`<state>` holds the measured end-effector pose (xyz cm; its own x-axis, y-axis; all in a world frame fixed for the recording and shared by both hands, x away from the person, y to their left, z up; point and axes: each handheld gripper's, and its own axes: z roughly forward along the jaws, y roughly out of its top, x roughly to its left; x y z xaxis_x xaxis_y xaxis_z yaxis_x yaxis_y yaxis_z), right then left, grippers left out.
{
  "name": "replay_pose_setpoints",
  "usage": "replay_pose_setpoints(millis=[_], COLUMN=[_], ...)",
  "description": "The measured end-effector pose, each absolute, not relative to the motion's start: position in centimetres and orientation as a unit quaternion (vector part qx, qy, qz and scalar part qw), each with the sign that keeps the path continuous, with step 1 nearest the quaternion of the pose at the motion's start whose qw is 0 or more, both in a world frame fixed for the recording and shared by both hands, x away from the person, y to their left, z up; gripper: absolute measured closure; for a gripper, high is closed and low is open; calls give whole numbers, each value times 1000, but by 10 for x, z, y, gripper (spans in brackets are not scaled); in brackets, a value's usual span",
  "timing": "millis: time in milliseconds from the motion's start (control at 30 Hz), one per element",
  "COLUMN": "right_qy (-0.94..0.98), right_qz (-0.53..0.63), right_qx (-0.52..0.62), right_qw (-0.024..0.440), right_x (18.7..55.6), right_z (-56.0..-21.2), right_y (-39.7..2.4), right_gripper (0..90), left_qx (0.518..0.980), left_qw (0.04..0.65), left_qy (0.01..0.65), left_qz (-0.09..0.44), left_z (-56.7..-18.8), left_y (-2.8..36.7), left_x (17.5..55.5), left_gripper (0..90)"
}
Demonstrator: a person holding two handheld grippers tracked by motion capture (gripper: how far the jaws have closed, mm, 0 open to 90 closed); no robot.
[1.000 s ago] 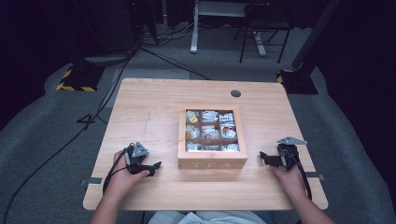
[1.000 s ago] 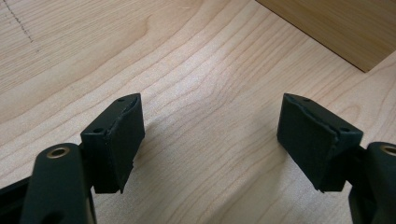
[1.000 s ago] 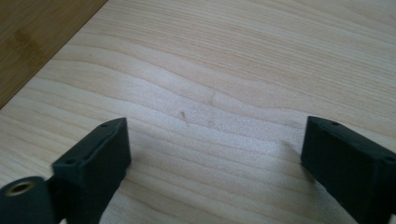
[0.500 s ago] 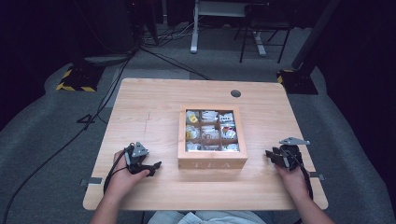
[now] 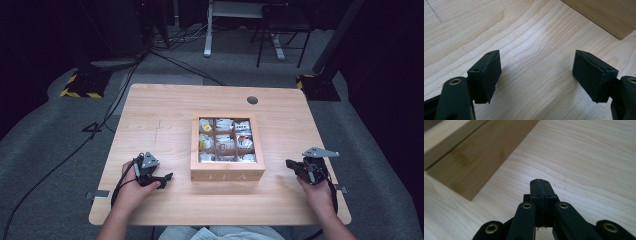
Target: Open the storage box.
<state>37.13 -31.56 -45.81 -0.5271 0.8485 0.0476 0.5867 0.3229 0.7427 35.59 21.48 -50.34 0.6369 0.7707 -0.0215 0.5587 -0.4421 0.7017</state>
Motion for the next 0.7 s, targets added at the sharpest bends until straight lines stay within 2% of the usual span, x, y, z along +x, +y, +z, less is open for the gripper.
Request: replay_pose_setpoints(millis=[500,700], right_qy=[833,850], right_qz=[387,382], right_qx=[371,348], right_qw=[134,100], right_x=[351,347], right_z=[-440,-441], right_y=[-290,-275], right_gripper=[898,898], left_qx=[835,835], left_qw=[348,348], left_qy=[398,398], left_qz=[153,153], left_z=[-504,-504], left_y=[215,215], left_x=[356,356], left_gripper=[238,238])
